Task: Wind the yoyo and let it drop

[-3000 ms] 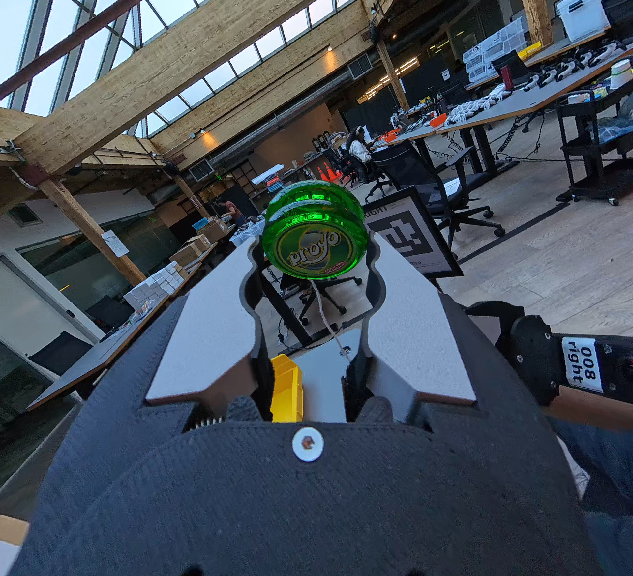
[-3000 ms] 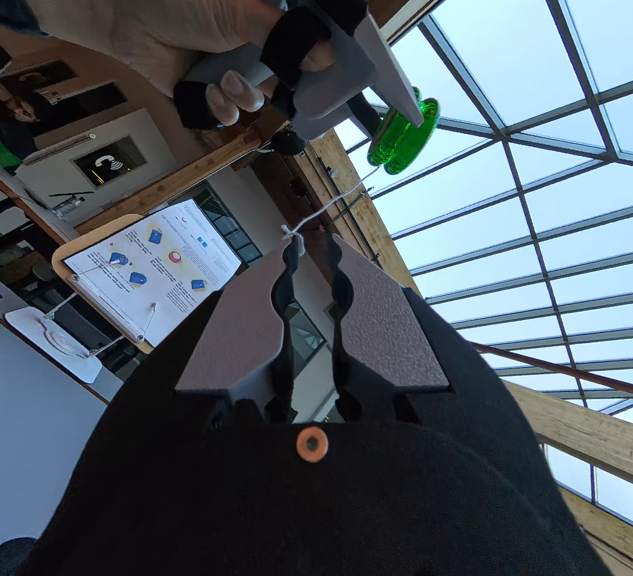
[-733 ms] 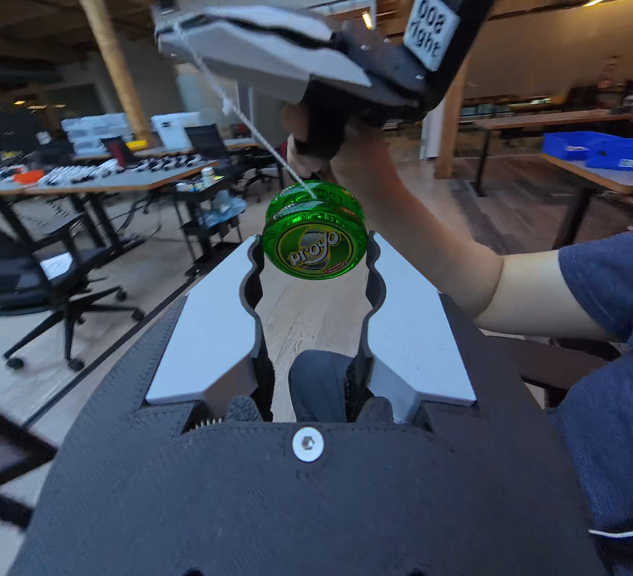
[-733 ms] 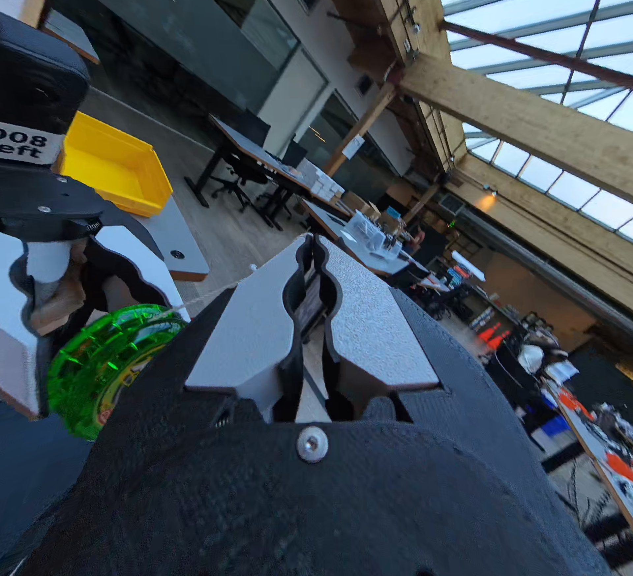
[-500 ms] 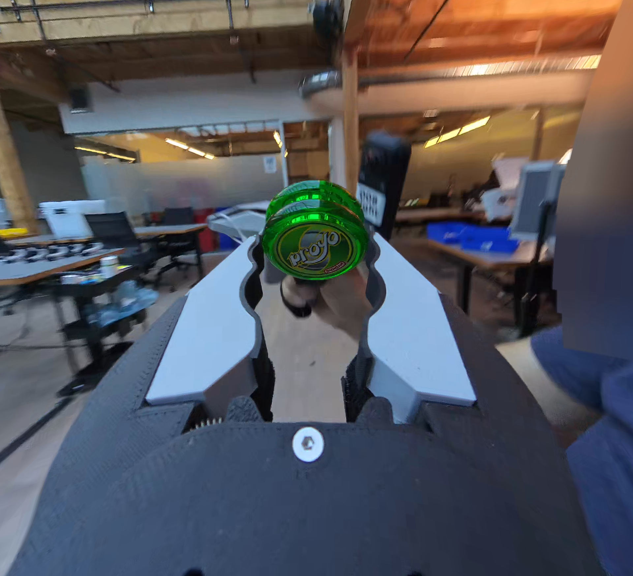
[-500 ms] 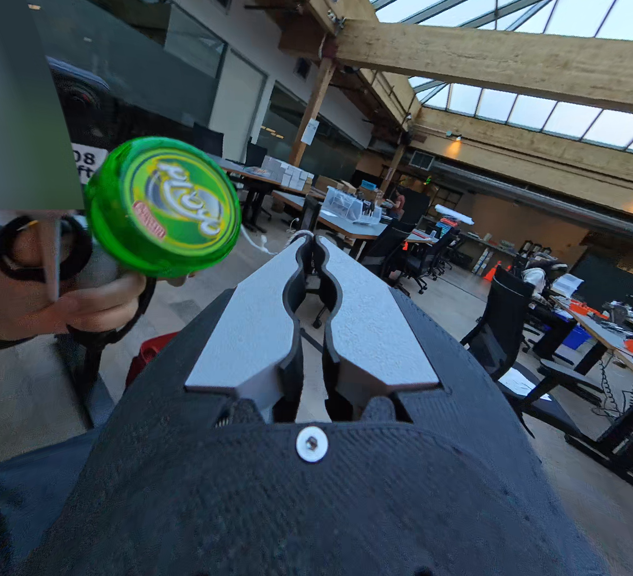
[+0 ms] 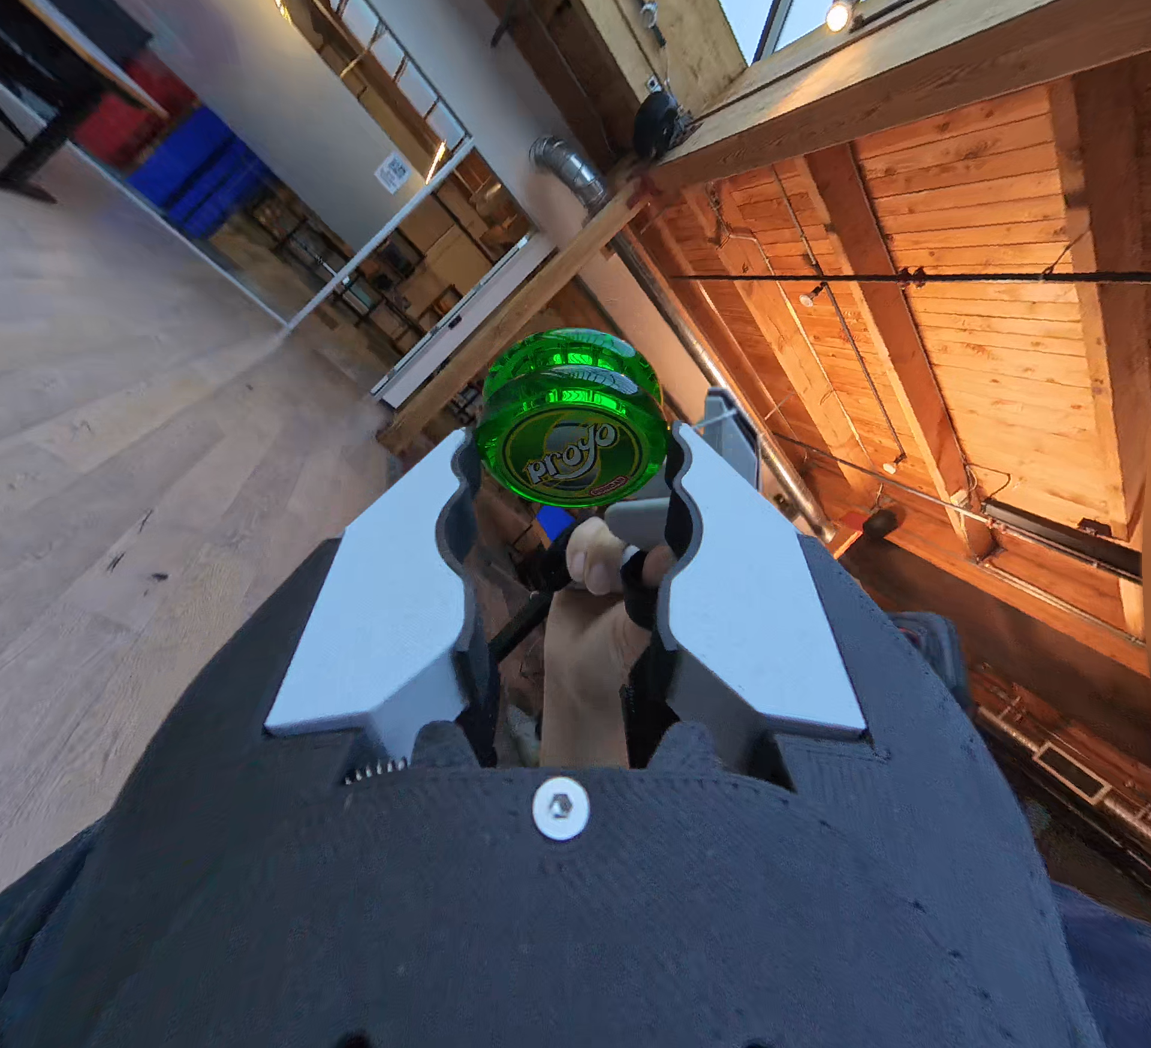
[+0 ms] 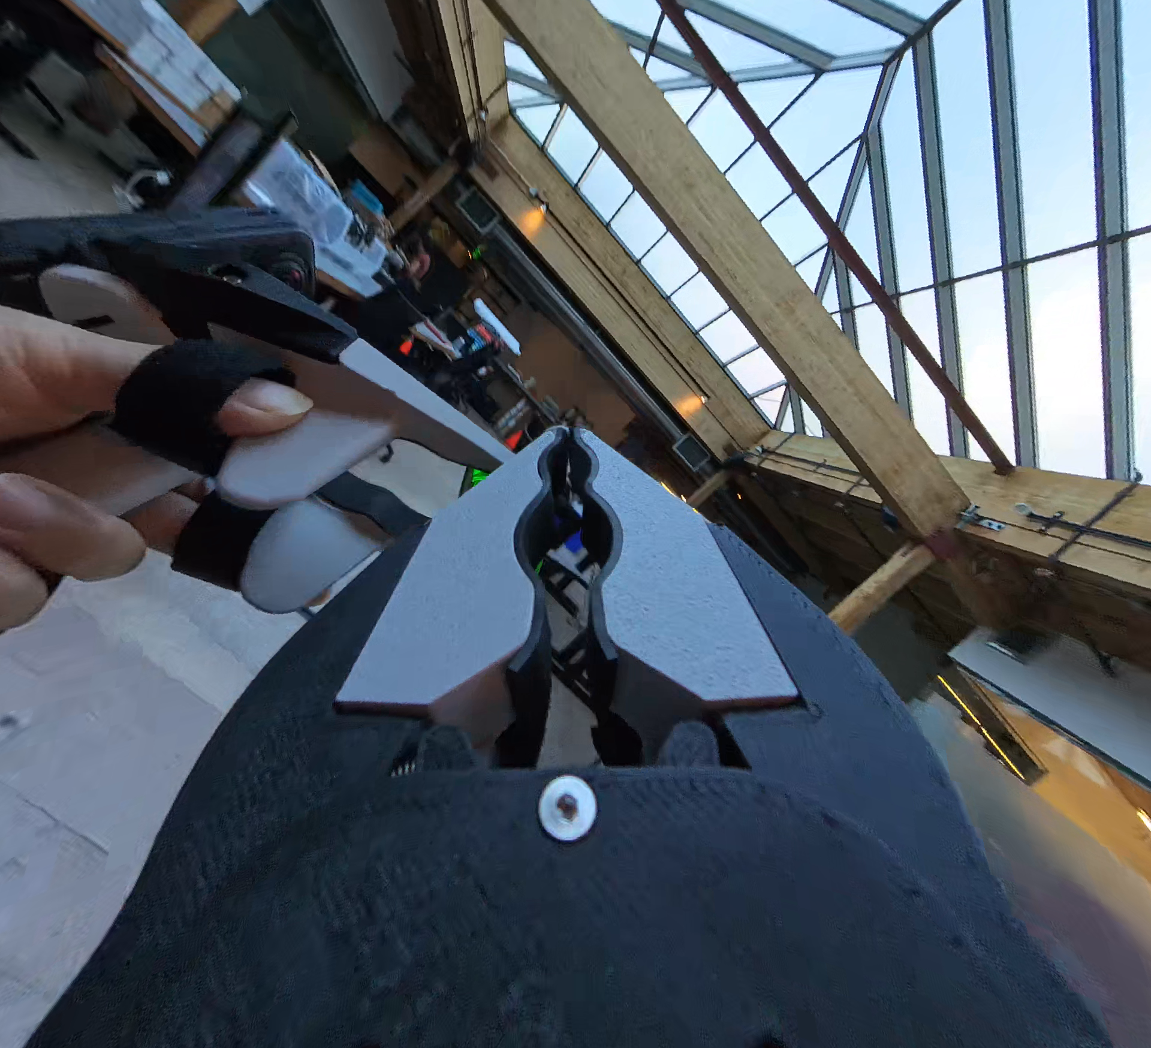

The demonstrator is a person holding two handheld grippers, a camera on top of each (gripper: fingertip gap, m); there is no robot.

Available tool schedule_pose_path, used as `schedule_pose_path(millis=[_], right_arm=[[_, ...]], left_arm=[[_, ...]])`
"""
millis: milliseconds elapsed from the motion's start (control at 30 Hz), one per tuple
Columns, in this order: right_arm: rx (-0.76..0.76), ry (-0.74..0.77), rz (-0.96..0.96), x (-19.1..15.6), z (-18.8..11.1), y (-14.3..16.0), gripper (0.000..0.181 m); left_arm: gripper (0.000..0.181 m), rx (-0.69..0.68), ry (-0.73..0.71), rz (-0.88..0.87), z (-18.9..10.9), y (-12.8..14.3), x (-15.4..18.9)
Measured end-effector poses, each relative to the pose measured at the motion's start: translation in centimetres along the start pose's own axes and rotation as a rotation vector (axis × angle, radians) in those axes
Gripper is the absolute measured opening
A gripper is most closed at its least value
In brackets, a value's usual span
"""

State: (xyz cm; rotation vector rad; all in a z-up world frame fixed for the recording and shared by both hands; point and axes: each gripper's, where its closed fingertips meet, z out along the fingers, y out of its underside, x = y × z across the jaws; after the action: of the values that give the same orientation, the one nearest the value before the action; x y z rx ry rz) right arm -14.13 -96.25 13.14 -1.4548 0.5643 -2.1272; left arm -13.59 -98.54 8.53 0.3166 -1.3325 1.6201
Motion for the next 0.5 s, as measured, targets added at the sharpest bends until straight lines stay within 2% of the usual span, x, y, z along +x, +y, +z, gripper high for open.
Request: schedule_pose_path(millis=[267,500], right_arm=[[-0.285,0.109,-0.292,9.4,-0.8,11.8,0.000],[-0.312,0.306,-0.449,18.8,-1.0,20.8,0.000]], left_arm=[[0.059,-0.139,-0.009,-0.016,12.1,1.9,-6.5],[0.058,-0.197,0.079,-0.086,24.2,1.9,-11.1]])
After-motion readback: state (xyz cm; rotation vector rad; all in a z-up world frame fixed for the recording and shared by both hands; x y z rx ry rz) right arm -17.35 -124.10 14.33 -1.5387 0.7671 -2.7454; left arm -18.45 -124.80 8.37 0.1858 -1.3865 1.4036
